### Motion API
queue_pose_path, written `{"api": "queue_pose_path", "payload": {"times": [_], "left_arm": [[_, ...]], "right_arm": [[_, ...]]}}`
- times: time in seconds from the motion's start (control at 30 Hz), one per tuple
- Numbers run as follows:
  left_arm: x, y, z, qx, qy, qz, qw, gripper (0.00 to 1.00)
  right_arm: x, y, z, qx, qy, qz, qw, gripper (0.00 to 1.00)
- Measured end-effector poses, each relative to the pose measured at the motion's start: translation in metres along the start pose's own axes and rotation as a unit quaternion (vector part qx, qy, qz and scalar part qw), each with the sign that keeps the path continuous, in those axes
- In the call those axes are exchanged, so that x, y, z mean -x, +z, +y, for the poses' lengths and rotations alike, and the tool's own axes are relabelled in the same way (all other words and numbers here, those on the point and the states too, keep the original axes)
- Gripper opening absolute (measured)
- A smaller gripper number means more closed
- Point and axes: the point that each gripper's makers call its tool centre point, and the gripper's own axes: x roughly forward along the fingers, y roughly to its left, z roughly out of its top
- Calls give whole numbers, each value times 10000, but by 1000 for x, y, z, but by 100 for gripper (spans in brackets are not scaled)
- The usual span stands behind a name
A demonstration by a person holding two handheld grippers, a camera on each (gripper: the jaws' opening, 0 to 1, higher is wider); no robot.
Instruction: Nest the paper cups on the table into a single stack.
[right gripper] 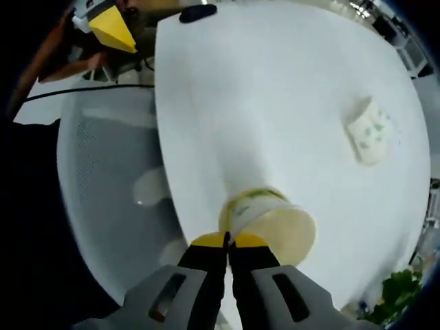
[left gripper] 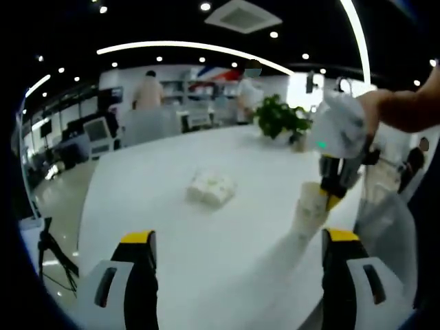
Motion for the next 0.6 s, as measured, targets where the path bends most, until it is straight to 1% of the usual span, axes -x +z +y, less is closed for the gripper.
{"api": "queue_pose_path", "payload": {"times": [0.27,0.33,0.4,0.47,0.53,0.6], "left_arm": [[-2,-2,-1,-10,-22,21,10000,99],[-3,-2,-2,-11,-39,39,10000,99],[-4,-2,-4,-25,-48,50,10000,99],[-4,-2,-4,-24,-55,58,10000,99],[-5,-1,-4,-25,-62,48,10000,99],[-5,-1,-5,-26,-66,50,10000,99]], "right_arm": [[-1,3,1,186,11,-194,9996,0],[0,4,0,238,-23,-242,9994,2],[0,4,2,252,50,-256,9993,4],[2,7,4,263,107,-365,9989,6],[3,9,2,336,69,-453,9984,7],[5,9,1,380,35,-467,9982,8]]}}
